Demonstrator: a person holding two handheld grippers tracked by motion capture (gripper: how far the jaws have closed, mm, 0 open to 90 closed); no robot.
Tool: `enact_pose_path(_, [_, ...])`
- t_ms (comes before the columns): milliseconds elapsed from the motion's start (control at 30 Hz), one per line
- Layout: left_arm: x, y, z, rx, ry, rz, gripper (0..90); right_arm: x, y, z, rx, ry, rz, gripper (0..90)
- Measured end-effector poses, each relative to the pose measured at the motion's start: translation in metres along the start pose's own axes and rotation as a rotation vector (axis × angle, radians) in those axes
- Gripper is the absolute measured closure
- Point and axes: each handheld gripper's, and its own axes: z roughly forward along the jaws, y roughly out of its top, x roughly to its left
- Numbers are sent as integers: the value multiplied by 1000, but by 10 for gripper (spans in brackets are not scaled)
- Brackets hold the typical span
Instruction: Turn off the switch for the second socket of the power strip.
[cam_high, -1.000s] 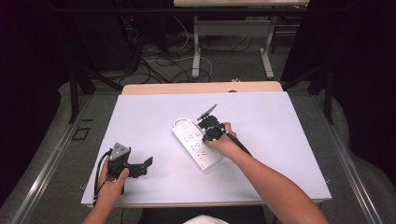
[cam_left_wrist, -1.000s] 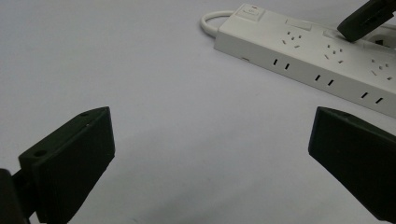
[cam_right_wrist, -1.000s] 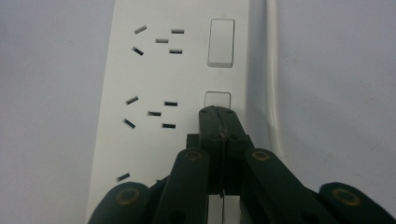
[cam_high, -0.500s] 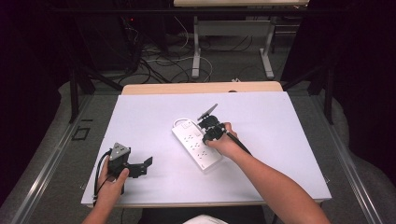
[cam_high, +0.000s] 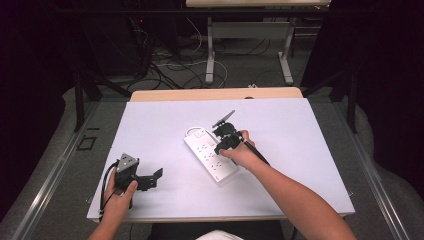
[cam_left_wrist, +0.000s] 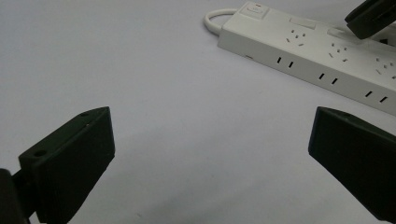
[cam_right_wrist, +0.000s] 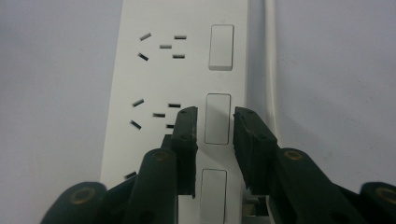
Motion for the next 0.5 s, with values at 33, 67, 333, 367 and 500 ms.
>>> enact_pose_path(33, [0, 0, 0, -1, 1, -2, 4, -1, 0, -1, 0, 0, 4, 670])
enact_pose_path(67, [0, 0, 0, 0, 0, -3, 4, -1, 0, -2, -1, -4, 15, 650])
enact_pose_path(333, [0, 0, 1, -2, 0, -4, 4, -4, 0, -9, -43, 4, 34, 514])
enact_pose_path(367, [0, 0, 0, -1, 0, -2, 4, -4, 0, -9, -52, 14, 49, 493])
enact_pose_path(500, [0, 0, 0, -3, 0, -1, 4, -4, 0, -11, -93, 0, 53, 420])
